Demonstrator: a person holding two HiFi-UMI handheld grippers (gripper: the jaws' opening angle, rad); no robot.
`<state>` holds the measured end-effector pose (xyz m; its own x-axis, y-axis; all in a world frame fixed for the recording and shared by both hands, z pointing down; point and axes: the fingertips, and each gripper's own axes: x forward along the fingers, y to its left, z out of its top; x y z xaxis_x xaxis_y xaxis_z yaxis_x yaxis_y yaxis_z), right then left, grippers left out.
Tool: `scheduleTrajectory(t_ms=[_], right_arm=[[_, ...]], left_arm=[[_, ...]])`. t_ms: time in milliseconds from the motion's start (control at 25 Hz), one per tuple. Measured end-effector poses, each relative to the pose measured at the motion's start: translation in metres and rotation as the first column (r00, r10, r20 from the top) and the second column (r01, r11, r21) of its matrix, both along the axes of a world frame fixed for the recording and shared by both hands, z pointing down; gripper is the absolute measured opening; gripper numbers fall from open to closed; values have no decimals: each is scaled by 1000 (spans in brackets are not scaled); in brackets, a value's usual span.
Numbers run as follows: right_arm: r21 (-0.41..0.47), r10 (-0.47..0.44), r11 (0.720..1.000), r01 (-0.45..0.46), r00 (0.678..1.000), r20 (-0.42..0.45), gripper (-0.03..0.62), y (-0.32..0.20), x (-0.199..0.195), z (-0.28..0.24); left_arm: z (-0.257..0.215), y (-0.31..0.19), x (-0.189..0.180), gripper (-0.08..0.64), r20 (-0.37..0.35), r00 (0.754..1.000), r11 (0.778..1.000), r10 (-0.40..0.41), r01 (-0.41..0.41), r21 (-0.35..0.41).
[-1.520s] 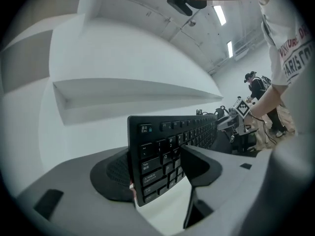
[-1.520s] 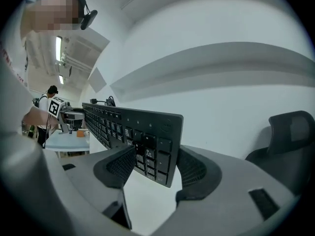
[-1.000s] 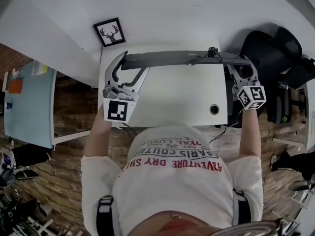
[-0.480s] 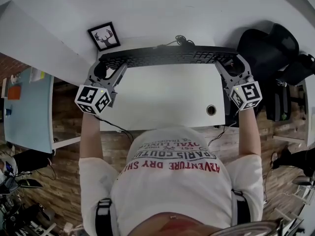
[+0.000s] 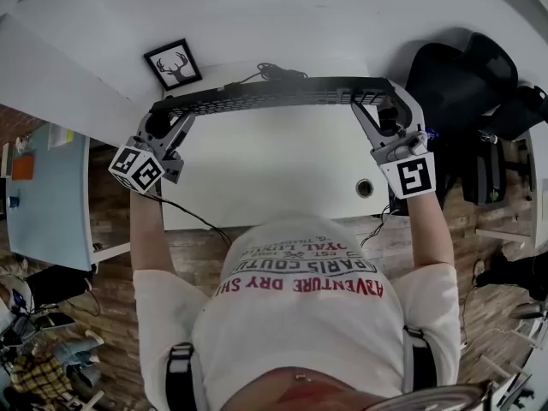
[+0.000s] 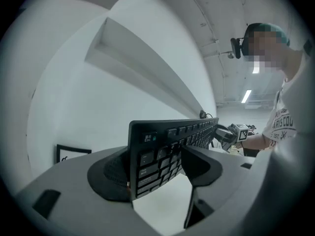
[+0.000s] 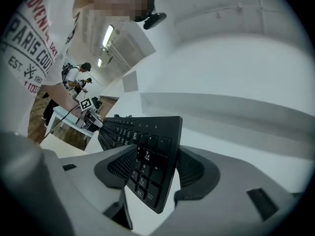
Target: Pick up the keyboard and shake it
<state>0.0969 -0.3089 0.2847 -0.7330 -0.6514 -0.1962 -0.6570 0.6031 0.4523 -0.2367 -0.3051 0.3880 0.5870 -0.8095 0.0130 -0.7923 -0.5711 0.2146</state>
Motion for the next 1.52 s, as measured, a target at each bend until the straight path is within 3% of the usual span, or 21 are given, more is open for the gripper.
scheduleTrajectory(t_ms=[160, 360, 680, 920, 1080, 1320, 1520], right_arm=[[82, 39, 996, -37, 999, -16, 262, 9, -2, -1], [179, 89, 981, -71, 991, -98, 262, 22, 3, 7], [368, 123, 928, -62, 982, -145, 262, 41, 2, -7], [372, 94, 928, -34, 985, -144, 262, 46, -2, -9], [314, 86, 949, -41, 988, -128, 262, 39, 1, -6], [53, 68, 996, -65, 996, -55, 262, 15, 11, 13], [-176, 25, 984, -25, 1000, -5, 262, -6, 20, 41]], left_arm=[[3, -2, -3, 313, -29, 1000, 1000, 10, -9, 24], [5, -1, 1, 316, -9, 998, 998, 54, -54, 32], [2, 3, 8, 316, 63, 994, 994, 86, -90, 63], [-4, 7, 4, 316, 52, 996, 995, 69, -73, 65], [-3, 8, 5, 316, 62, 996, 997, 57, -60, 50], [1, 9, 8, 316, 82, 997, 1000, -2, 0, 27], [6, 15, 14, 316, 121, 990, 997, -73, 73, 4]])
